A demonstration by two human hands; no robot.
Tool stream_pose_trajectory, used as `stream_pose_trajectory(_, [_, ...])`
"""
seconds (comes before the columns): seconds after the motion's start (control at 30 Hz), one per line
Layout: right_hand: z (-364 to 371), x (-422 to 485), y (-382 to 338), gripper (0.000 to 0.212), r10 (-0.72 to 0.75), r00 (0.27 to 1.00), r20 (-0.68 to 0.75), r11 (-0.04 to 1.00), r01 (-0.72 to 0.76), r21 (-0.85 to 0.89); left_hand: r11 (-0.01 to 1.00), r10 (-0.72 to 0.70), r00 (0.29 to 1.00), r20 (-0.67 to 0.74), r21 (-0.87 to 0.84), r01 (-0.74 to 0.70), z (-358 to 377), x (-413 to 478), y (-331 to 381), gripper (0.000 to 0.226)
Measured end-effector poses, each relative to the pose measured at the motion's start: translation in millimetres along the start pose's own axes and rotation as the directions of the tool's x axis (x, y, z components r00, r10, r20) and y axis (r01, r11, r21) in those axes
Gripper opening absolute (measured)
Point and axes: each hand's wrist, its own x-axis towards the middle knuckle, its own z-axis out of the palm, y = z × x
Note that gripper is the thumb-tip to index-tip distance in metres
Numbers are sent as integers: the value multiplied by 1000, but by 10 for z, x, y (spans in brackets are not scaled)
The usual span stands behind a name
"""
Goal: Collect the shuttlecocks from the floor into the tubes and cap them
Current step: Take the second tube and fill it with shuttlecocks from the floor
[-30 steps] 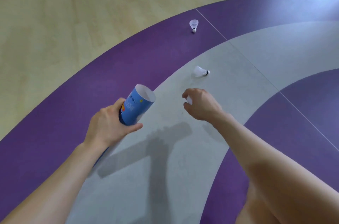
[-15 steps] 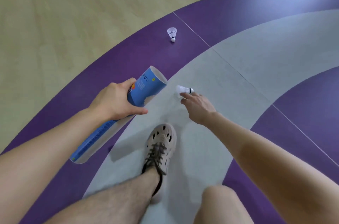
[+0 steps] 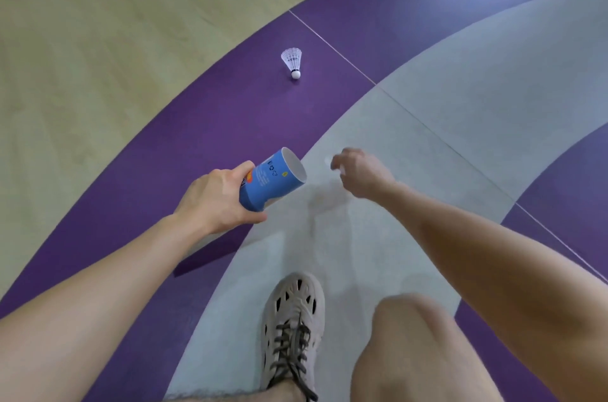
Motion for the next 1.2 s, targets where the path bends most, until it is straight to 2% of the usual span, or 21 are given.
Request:
stream_pose_trajectory(0.03, [-129, -34, -28, 40, 145, 985, -88, 967, -123, 224, 1000, -1, 1000, -5, -25, 1, 24, 8, -10, 63])
stream_pose_trajectory(0.07, [-275, -81, -95, 44, 284, 948, -145, 878, -196, 437, 999, -7, 1000, -8, -49, 7, 52, 6, -22, 62])
stream_pose_trajectory(0.13, [-604, -191, -279, 49, 504, 846, -172, 600, -200, 775, 997, -21, 1000, -7, -80, 20, 87, 9, -14, 60])
stream_pose_trajectory(0.2, [-836, -354, -472, 33, 612, 779, -136, 313, -81, 946, 993, -47, 999, -1, -106, 47, 74, 12, -6, 59])
stream_pose_trajectory(0.23, [-920, -450, -563, 21, 626, 766, -148, 250, -18, 968, 991, -66, 998, -3, -119, 65, 63, 19, -4, 59])
stream_pose_trajectory(0.27, [-976, -547, -644, 12, 620, 764, -177, 233, 36, 972, 988, -90, 996, -10, -129, 88, 47, 20, 1, 60])
stream_pose_trajectory(0.4, [-1005, -728, -888, 6, 574, 759, -308, 311, 146, 939, 977, -136, 989, -50, -174, 126, -17, -14, 23, 60])
stream_pose_trajectory(0.43, [-997, -725, -940, 3, 537, 781, -318, 337, 147, 930, 976, -134, 989, -62, -181, 121, -24, -31, 39, 60])
stream_pose_trajectory(0.5, [-947, -725, -1015, 7, 324, 919, -224, 430, 68, 900, 975, -129, 989, -72, -192, 114, -27, -61, 83, 60])
stream_pose_trajectory(0.53, [-937, -755, -1030, 15, 174, 978, -111, 523, 4, 852, 976, -125, 989, -76, -191, 109, -21, -71, 103, 62])
stream_pose_trajectory(0.57, [-927, -781, -1024, 24, 62, 998, 11, 609, -47, 792, 977, -121, 989, -82, -187, 104, -14, -76, 113, 64])
stream_pose_trajectory(0.6, [-938, -808, -1006, 32, 20, 997, 79, 661, -72, 747, 978, -117, 989, -89, -186, 99, -17, -79, 122, 66])
stream_pose_trajectory(0.7, [-998, -828, -939, 43, 64, 998, 1, 625, -41, 780, 977, -117, 986, -120, -191, 93, -62, -78, 145, 66])
stream_pose_trajectory(0.8, [-999, -813, -1022, 48, -86, 990, 108, 730, -11, 683, 987, -98, 990, -104, -137, 83, -117, -100, 200, 63])
stream_pose_trajectory(0.83, [-977, -779, -1042, 49, -96, 989, 113, 729, -7, 684, 991, -88, 991, -98, -109, 77, -140, -111, 217, 63])
stream_pose_trajectory(0.97, [-978, -594, -948, 47, 62, 994, -86, 590, 32, 807, 986, -119, 982, -145, -135, 99, -355, -87, 129, 64])
stream_pose_trajectory(1.1, [-775, -273, -784, 39, 310, 940, -145, 489, -27, 872, 968, -163, 957, -240, -228, 108, -533, 137, -61, 60])
stream_pose_trajectory(1.13, [-679, -145, -747, 37, 362, 922, -141, 481, -55, 875, 958, -178, 960, -218, -259, 119, -549, 241, -107, 59])
stream_pose_trajectory(1.2, [-464, 171, -663, 35, 396, 912, -107, 557, -146, 817, 946, -198, 962, -186, -292, 138, -563, 494, -183, 60])
